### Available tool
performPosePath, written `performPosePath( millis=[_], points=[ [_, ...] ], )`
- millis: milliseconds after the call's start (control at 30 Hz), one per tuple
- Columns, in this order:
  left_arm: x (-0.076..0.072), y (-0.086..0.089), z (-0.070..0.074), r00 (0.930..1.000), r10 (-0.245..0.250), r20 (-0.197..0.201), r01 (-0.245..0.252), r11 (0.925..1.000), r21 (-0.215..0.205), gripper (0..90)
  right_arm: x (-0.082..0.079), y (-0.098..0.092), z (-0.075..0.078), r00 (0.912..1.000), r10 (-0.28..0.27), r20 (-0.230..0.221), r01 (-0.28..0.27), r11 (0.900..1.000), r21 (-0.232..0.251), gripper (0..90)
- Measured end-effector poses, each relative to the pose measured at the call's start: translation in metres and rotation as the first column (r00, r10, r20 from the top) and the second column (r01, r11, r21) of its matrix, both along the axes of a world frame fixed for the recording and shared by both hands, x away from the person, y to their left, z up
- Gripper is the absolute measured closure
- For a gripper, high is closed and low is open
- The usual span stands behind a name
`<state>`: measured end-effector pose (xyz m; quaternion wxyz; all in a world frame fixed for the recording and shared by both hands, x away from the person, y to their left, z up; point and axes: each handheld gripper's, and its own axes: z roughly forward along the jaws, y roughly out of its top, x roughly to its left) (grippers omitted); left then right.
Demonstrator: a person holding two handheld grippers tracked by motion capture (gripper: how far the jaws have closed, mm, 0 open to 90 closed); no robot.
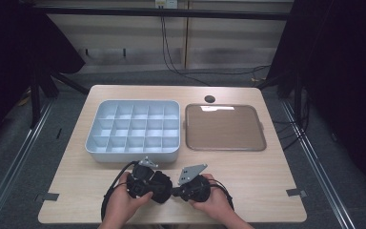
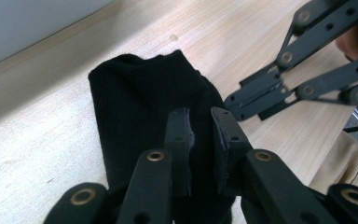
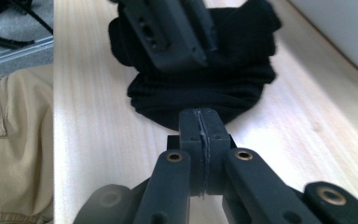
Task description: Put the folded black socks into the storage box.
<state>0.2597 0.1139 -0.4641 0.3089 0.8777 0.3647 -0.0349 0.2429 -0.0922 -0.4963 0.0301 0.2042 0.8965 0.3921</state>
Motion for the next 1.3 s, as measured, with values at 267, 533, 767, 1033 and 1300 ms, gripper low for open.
performPosePath(
  millis=[267,533,767,1033,1300],
  points=[
    [0.001,0.001,0.0,0.9999,0.001,-0.011,-0.001,1.0,-0.002,76.5,-0.002,-0.004,0.001,0.9999,-0.005,0.011,0.005,1.0,-0.008,89.8],
    [0.003,0.003,0.004,0.9974,0.014,-0.071,-0.017,0.9989,-0.044,64.4,-0.001,-0.005,0.0,1.0,-0.006,0.006,0.006,1.0,-0.006,90.0],
    [0.004,0.006,0.011,0.9961,0.018,-0.087,-0.024,0.9976,-0.064,58.8,-0.001,-0.004,-0.001,1.0,0.001,0.007,-0.001,1.0,-0.013,90.0],
    [0.006,0.011,0.017,0.9956,0.035,-0.087,-0.042,0.996,-0.08,56.5,-0.002,-0.003,-0.002,1.0,0.004,0.005,-0.004,1.0,-0.019,90.0],
    [0.006,0.011,0.018,0.9946,0.04,-0.096,-0.049,0.9945,-0.092,53.9,-0.001,-0.002,-0.003,0.9999,0.01,0.002,-0.01,1.0,-0.021,90.0]
  ],
)
